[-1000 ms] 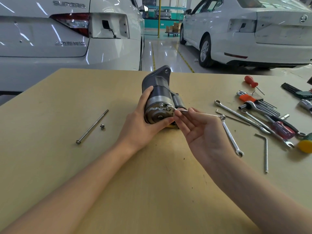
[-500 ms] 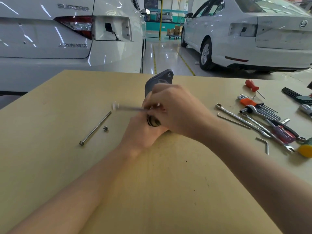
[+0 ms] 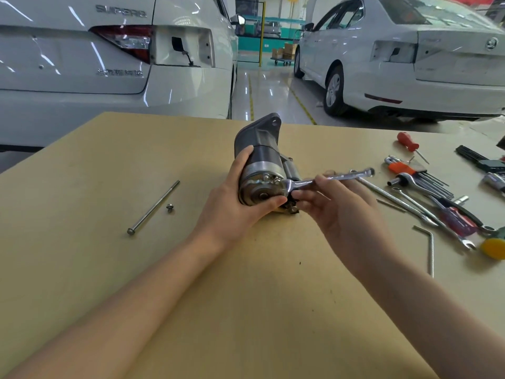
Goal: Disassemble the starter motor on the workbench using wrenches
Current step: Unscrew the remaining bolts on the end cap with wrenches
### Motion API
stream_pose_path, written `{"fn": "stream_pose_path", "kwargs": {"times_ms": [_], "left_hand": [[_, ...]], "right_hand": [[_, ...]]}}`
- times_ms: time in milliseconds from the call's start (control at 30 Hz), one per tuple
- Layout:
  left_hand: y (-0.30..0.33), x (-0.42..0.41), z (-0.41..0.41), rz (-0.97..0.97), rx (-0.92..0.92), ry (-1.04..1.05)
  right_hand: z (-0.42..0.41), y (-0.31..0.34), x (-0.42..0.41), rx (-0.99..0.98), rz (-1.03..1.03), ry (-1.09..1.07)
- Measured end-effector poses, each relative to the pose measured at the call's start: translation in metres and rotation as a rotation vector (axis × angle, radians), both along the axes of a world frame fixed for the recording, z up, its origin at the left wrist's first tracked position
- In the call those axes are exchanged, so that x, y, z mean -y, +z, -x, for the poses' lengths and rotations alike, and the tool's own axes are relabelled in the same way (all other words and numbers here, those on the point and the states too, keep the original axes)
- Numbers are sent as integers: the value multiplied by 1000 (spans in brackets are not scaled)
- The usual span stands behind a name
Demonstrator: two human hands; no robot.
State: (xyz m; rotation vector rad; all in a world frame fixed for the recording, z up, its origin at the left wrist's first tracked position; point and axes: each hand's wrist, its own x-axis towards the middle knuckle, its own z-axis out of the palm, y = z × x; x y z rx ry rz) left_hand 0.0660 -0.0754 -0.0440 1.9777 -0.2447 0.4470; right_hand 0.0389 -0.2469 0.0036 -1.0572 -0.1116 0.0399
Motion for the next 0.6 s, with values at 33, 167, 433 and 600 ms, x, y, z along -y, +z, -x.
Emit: {"fn": "stream_pose_path", "kwargs": {"times_ms": [33, 167, 433, 600], "left_hand": [[1, 0, 0, -1, 2, 0], [3, 1, 1, -1, 5, 1], [4, 1, 2, -4, 29, 0], [3, 1, 1, -2, 31, 6]], "right_hand": [[-1, -1, -1, -51, -85, 11], [-4, -8, -6, -134, -210, 30], [-5, -11, -6, -147, -229, 37], [-3, -12, -7, -138, -238, 19]]}}
